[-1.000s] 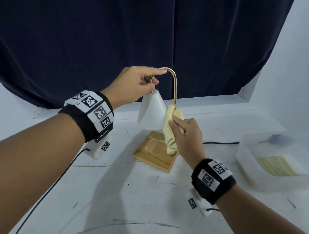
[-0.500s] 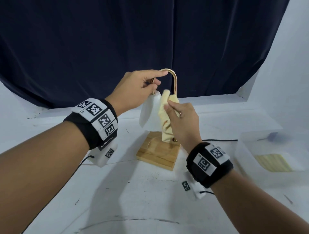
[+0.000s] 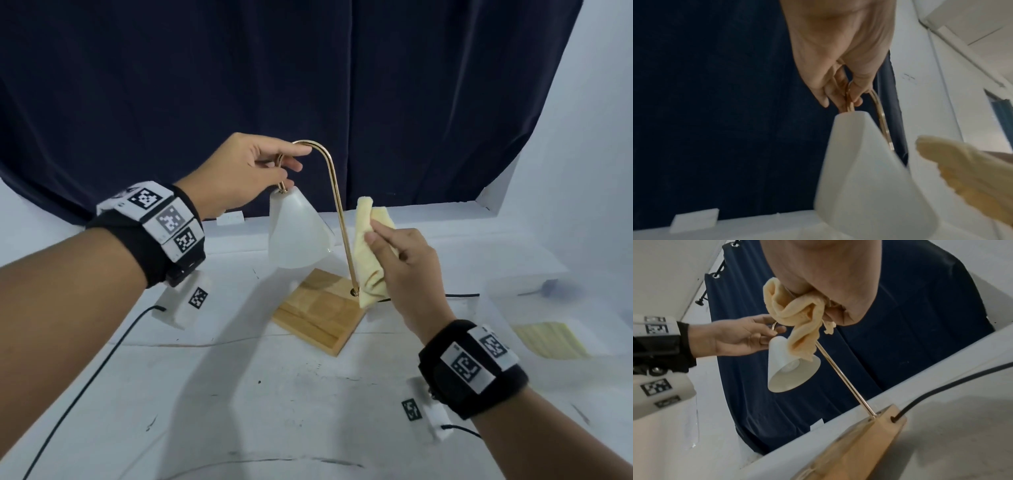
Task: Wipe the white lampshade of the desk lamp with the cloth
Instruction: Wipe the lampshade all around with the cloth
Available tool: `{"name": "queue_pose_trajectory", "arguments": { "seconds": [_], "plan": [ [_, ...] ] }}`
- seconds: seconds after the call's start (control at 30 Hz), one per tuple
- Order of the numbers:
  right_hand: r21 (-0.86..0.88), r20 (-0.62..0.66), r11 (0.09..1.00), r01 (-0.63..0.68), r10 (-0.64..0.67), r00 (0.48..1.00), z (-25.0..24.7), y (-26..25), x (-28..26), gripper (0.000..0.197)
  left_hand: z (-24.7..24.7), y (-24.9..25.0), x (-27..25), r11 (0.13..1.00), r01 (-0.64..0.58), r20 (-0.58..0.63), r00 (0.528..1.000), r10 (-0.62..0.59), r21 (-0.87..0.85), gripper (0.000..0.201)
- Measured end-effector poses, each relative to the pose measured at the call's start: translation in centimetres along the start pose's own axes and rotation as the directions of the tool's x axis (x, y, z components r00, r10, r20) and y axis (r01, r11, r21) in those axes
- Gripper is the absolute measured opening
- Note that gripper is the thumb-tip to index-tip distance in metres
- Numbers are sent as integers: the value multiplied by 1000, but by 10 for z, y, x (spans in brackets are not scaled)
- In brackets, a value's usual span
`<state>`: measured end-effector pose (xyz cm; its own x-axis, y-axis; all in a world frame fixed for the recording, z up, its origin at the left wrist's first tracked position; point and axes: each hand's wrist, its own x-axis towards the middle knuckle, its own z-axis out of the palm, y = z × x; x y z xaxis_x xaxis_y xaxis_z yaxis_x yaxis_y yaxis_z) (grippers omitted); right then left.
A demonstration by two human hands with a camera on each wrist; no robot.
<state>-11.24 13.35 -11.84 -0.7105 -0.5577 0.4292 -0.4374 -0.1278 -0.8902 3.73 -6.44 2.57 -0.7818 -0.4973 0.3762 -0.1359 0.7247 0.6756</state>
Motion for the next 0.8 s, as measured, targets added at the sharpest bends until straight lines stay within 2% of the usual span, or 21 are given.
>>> {"name": "queue_pose_trajectory", "arguments": {
  "seconds": [0.17,0.3,0.4,0.63,0.8],
  "plan": [
    [1,56,996,92,-92,994,16,-11,8,28,1,7,4,1000,4,123,992,-3,-9,51],
    [-137,32,978,160,-157,987,38,-13,15,30,15,17,7,1000,-21,203,979,22,-7,48],
    [-180,-62,974,139,-152,986,50,-9,9,33,21,20,8,1000,-24,221,975,26,-10,48],
    [-210,-111,978,-10,-14,994,42,20,-27,34,25,15,5,999,-28,208,978,32,-20,51],
    [-169,-82,985,40,-55,995,45,-7,-9,31,26,15,5,1000,-21,201,979,19,5,52]
  ]
}}
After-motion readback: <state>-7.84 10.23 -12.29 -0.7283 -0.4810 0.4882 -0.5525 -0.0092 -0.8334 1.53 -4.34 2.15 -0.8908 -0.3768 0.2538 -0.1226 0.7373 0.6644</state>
